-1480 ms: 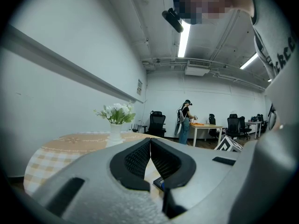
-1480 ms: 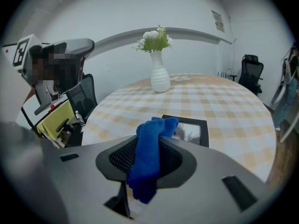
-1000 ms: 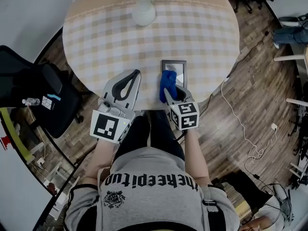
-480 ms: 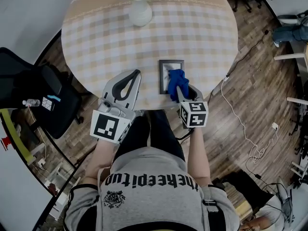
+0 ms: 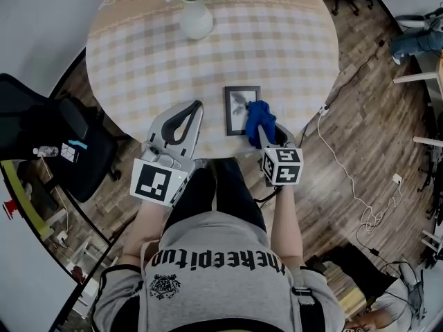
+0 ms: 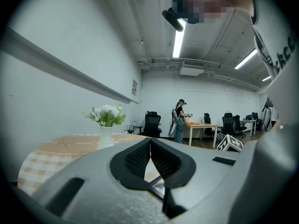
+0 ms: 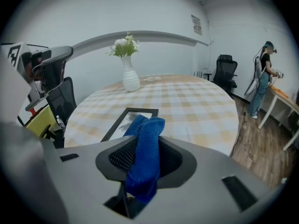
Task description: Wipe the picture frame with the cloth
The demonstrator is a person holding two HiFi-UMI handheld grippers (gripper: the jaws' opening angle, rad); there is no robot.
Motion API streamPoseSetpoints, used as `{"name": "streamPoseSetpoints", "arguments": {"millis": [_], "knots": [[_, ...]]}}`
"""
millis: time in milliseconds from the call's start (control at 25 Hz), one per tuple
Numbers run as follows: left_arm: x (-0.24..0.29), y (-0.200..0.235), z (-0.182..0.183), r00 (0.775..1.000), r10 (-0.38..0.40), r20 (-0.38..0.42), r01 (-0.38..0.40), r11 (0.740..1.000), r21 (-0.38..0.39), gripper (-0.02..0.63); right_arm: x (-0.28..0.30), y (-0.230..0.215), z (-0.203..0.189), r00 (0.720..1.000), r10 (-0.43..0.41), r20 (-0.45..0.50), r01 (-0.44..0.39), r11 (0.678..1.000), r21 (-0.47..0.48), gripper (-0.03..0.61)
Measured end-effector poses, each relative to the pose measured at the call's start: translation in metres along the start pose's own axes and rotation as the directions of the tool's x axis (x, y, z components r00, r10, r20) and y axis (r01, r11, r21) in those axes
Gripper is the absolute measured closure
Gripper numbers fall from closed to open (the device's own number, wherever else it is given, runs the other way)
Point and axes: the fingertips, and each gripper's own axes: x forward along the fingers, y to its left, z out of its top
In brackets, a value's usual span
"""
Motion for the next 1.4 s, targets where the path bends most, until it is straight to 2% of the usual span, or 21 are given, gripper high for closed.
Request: {"name": "streamPoseSetpoints", "arguments": {"millis": [160, 280, 440, 760, 960, 1400], "knots": [[0.000, -0.004, 0.001, 1.000, -0.004, -0.010, 0.004, 1.000, -0.009, 0.597, 0.001, 0.002, 0.001, 1.000, 0.010, 0.021, -0.011, 1.000, 0.027, 0.460], [-0.002, -0.005, 0.003, 1.000, -0.009, -0.003, 0.009, 1.000, 0.003, 0.597, -0.005, 0.006, 0.011, 0.997, 0.011, 0.077, -0.013, 1.000, 0.026, 0.460], [-0.007, -0.005, 0.008, 1.000, -0.018, 0.016, 0.018, 0.999, 0.037, 0.597, -0.018, 0.010, 0.028, 0.987, 0.005, 0.163, -0.010, 0.999, 0.032, 0.460], [-0.016, -0.019, 0.026, 0.997, -0.052, 0.051, 0.049, 0.997, 0.056, 0.597, -0.053, 0.018, 0.056, 0.962, -0.008, 0.273, -0.002, 0.999, 0.035, 0.460], [-0.020, -0.028, 0.039, 0.994, -0.079, 0.080, 0.072, 0.994, 0.085, 0.597, -0.081, 0.027, 0.079, 0.934, -0.017, 0.357, 0.007, 1.000, 0.028, 0.460], [-0.029, -0.043, 0.062, 0.981, -0.139, 0.135, 0.121, 0.984, 0.131, 0.597, -0.140, 0.041, 0.123, 0.851, -0.040, 0.523, 0.036, 0.999, 0.018, 0.460]]}}
